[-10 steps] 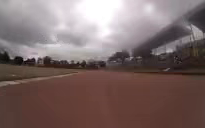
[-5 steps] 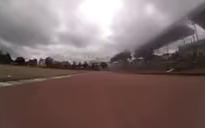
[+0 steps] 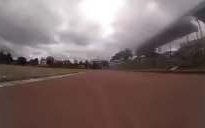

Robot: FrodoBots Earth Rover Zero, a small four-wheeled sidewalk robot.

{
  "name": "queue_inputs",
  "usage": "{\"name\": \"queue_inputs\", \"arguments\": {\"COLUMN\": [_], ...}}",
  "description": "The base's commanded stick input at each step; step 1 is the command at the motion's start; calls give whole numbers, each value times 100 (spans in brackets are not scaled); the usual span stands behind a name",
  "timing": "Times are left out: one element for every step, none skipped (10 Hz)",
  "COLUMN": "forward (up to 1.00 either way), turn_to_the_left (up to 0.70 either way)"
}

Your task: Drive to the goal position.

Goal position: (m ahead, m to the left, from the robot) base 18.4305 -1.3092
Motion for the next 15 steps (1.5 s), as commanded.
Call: {"name": "queue_inputs", "arguments": {"forward": [100, 100, 100, 100, 100, 100, 100, 100, 100, 100, 100, 100, 100, 100, 100], "turn_to_the_left": [0, 0, 0, 0, 0, 0, 0, 0, 0, 0, 0, 0, 0, 0, 0]}}
